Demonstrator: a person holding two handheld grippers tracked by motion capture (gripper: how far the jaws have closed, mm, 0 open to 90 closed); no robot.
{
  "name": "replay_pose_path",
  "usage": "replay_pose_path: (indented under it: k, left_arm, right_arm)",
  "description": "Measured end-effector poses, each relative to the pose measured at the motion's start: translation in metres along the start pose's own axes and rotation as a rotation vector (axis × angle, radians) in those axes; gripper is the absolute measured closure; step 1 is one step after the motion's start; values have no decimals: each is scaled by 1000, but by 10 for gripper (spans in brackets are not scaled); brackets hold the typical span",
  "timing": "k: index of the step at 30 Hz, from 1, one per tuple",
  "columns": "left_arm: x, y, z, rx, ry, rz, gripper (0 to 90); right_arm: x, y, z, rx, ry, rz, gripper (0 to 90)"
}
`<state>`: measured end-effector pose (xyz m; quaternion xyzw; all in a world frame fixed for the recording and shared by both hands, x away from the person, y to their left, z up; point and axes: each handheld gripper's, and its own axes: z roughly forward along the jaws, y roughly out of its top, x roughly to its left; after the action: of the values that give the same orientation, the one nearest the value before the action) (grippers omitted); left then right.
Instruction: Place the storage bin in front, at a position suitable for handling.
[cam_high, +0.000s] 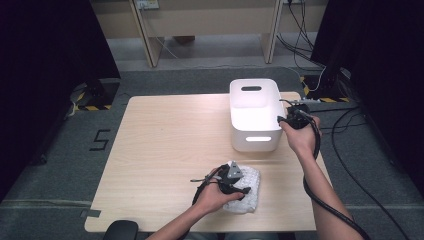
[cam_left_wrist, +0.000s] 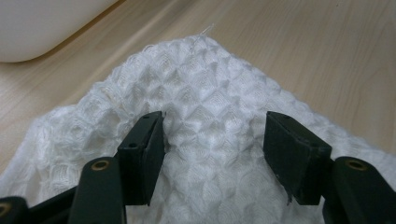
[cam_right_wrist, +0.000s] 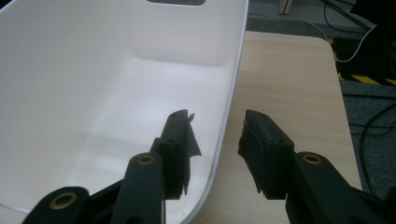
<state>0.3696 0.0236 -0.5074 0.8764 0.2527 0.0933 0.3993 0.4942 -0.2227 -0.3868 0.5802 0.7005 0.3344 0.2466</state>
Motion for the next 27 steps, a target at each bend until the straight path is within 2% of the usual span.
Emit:
replay_pose_path:
  k: [16,18,27]
  left_arm:
    - [-1,-2,0,15,40,28,462]
    - [0,-3,-1,15,50,36,504]
    - [5,-5,-6,31,70,34,550]
  right_arm:
    - [0,-2,3,21,-2,8,639]
    - [0,-4,5,31,3,13,658]
    - [0,-4,6,40,17,7,744]
